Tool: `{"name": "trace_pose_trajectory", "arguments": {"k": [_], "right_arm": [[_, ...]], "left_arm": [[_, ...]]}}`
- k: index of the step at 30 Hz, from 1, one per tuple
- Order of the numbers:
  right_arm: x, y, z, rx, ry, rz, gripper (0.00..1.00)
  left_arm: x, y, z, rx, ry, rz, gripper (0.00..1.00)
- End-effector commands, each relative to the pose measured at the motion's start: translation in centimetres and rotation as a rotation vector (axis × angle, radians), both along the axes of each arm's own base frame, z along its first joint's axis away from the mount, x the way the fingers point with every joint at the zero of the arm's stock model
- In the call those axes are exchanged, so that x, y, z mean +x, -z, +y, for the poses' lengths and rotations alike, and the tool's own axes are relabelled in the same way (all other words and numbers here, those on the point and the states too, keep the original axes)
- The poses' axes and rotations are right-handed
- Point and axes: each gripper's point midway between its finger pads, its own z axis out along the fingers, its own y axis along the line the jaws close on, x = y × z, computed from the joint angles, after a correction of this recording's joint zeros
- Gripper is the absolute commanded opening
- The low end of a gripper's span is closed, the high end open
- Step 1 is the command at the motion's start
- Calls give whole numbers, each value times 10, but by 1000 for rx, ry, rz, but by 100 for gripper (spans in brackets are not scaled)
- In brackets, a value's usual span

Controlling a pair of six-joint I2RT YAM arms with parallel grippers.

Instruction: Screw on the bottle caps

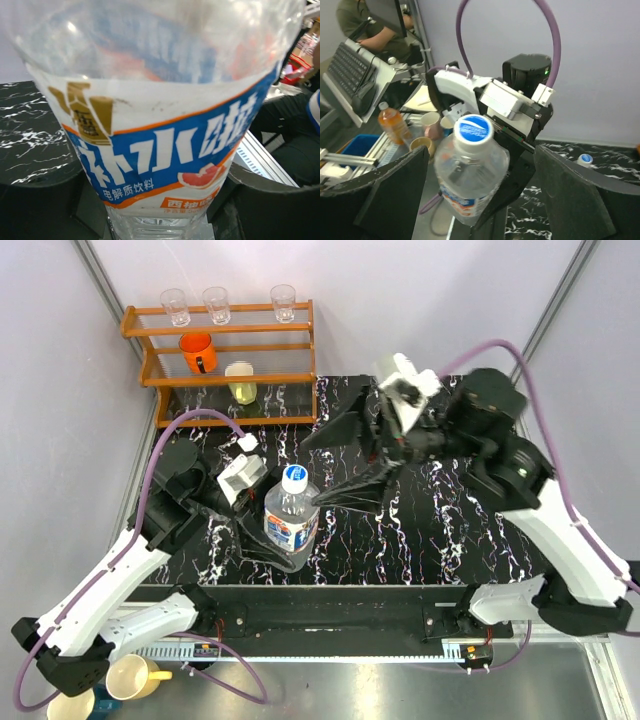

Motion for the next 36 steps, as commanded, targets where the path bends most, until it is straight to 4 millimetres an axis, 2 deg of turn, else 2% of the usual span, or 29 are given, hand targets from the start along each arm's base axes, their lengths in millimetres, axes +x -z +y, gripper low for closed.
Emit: {"name": "trace_pose_trajectory", "arguments": {"k": [1, 8, 18, 22, 32, 35, 36], "right_arm": [[-14, 4, 11, -15, -188, 25, 93], [-19, 0, 19, 27, -287, 32, 88], [-24, -2, 20, 60, -347, 67, 76], [-27, -5, 19, 77, -369, 61, 67], [-28, -6, 19, 84, -382, 78, 53], [-28, -5, 20, 81, -382, 82, 47], [-27, -5, 19, 82, -376, 77, 42]], "left_arm": [[-21, -6, 13, -25, 143, -64, 29], [-17, -6, 10, -41, 113, -79, 29], [-8, -7, 4, -55, 40, -81, 29], [-4, -7, 3, -63, 16, -94, 28], [4, -1, 0, -53, -34, -90, 27], [9, -2, -2, -53, -63, -93, 27], [11, -2, -3, -54, -80, -93, 27]]}}
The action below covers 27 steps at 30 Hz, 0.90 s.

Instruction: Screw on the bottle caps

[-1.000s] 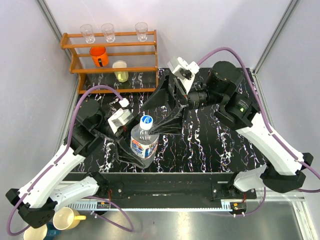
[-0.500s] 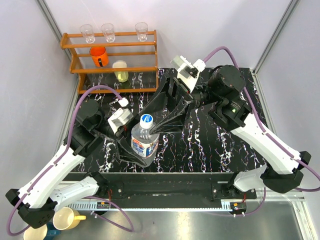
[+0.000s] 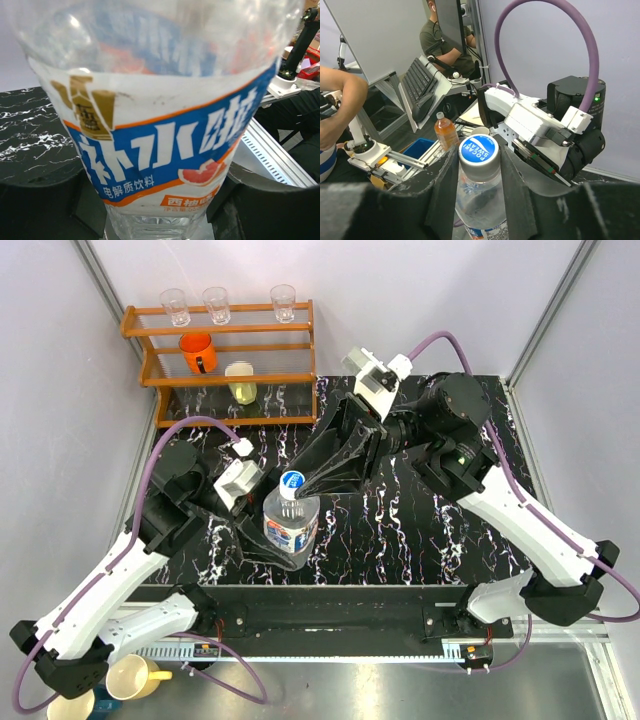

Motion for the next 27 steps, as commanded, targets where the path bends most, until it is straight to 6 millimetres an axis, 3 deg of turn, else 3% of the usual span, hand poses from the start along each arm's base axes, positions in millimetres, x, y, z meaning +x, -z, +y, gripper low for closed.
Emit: {"name": "trace_pose_trajectory", "arguments": {"k": [1, 5, 8, 11, 14, 15, 18, 20, 21, 23, 25, 26, 27], "right_arm": [[-8, -10, -9, 32, -18, -28, 40], [1, -5, -5, 11, 41, -10, 25], [20, 3, 3, -33, 161, 11, 13], [50, 15, 8, -75, 346, 12, 0], [81, 28, 9, -123, 520, 45, 0], [96, 33, 9, -141, 599, 70, 0], [115, 41, 11, -157, 727, 82, 0], [111, 43, 19, -157, 769, 43, 0], [122, 44, 18, -163, 861, 42, 0], [119, 50, 32, -188, 901, 18, 0], [132, 49, 31, -200, 1031, 21, 0], [129, 56, 42, -223, 1053, 3, 0], [140, 52, 36, -223, 1146, 15, 0]], "left_arm": [[15, -4, -4, -35, -96, -45, 28], [34, -3, -10, -33, -212, -53, 28], [57, -2, -13, -28, -348, -81, 28], [98, 1, -13, -11, -579, -109, 28], [135, 4, -5, 7, -791, -133, 27], [142, 4, -3, 10, -829, -140, 27], [163, 6, 7, 19, -961, -152, 26], [177, 7, 16, 29, -1051, -150, 25], [181, 10, 18, 38, -1078, -147, 25], [190, 12, 25, 46, -1144, -145, 25], [195, 14, 31, 54, -1188, -143, 24], [200, 14, 36, 58, -1228, -143, 22], [203, 15, 38, 61, -1246, -142, 23]]}}
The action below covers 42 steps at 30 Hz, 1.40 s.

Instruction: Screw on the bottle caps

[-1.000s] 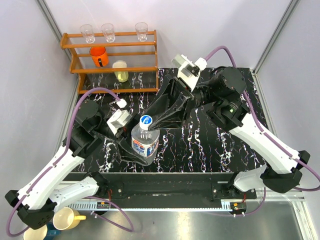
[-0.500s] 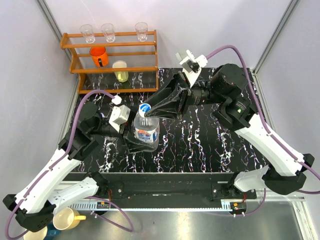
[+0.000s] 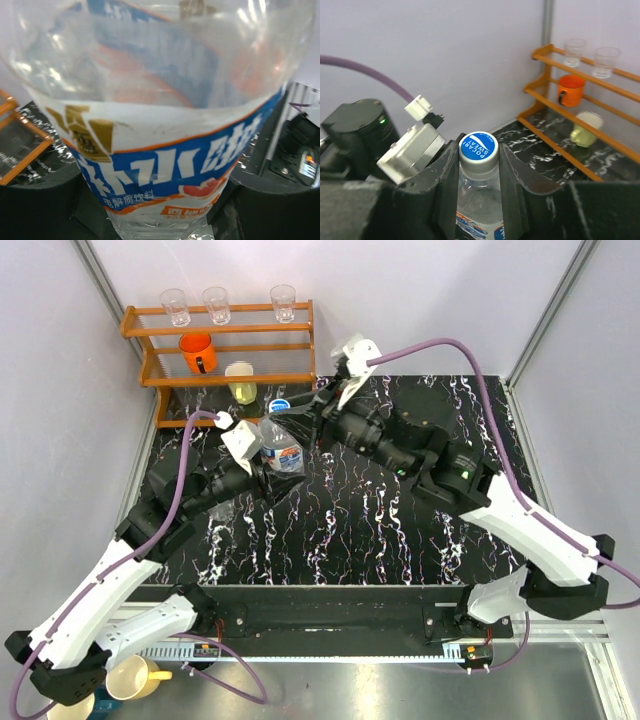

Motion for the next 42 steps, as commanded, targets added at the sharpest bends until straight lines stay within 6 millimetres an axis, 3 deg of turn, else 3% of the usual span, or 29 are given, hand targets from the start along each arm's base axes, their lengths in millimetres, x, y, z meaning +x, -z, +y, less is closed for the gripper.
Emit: {"name": "trace_pose_trajectory", "arguments": {"k": [1, 6, 7, 9, 11, 13, 14, 16, 17, 19, 20, 22, 25, 26, 31, 42], "right_arm": [[12, 31, 13, -135, 233, 36, 0], [26, 33, 11, -130, 387, 71, 1], [26, 32, 10, -126, 391, 76, 20], [20, 22, 5, -90, 363, 82, 29], [7, 1, -4, -23, 302, 67, 48], [-4, -7, -10, -2, 244, 45, 64], [-18, -23, -22, 32, 185, 11, 77], [-31, -26, -30, 35, 106, -16, 89], [-48, -34, -41, 52, 16, -39, 99], [-59, -29, -48, 36, -66, -57, 100], [-75, -26, -57, 23, -166, -80, 100], [-95, -26, -68, 23, -278, -111, 100], [-120, -11, -74, -23, -479, -126, 100], [-128, -8, -77, -36, -551, -134, 100], [-130, -1, -62, -63, -707, -87, 94], [-139, -9, -41, 6, -898, -99, 87]], "left_arm": [[42, -11, 28, -26, -276, -41, 22], [41, -7, 30, -19, -284, -35, 22], [39, -7, 30, -21, -276, -36, 22], [36, -5, 28, -7, -249, -50, 23], [24, -4, 19, -9, -164, -52, 23], [11, -5, 11, -17, -78, -55, 23], [-6, -5, 2, -21, 29, -52, 23], [-26, -6, -7, -32, 150, -47, 23], [-45, -6, -13, -39, 263, -44, 23], [-69, -7, -17, -46, 403, -45, 23], [-90, -5, -19, -46, 526, -38, 23], [-108, -4, -19, -46, 642, -25, 23], [-154, -5, -8, -53, 919, 33, 23], [-160, -6, -6, -54, 961, 39, 23], [-177, -11, 4, -57, 1089, 68, 17], [-179, -14, 5, -58, 1109, 66, 18]]}}
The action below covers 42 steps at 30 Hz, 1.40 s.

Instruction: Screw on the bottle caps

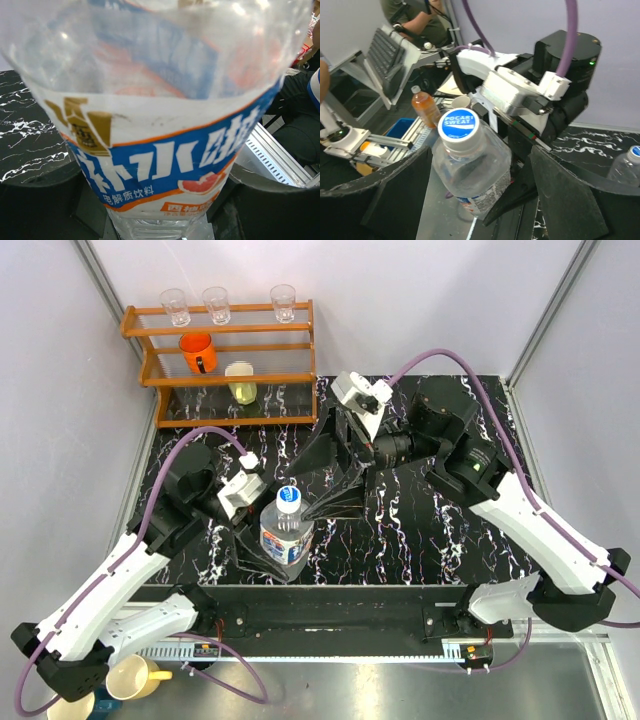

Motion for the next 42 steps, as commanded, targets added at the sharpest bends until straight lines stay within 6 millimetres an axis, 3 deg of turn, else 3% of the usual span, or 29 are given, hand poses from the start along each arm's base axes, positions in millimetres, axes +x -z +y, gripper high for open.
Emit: {"name": "trace_pose_trajectory", "arguments": {"k": [1, 19, 34, 42], "right_arm": [[-27, -35, -18, 121, -123, -51, 87], [-28, -42, -9, 205, -213, -5, 76], [-22, -33, 2, 171, -231, 34, 70], [-22, -32, 2, 163, -226, 40, 42]], "left_arm": [[-6, -18, 5, -68, 56, -82, 18], [5, -12, -4, -66, -18, -71, 18], [13, -12, -8, -77, -74, -69, 16], [25, -12, -13, -78, -146, -61, 16]]}}
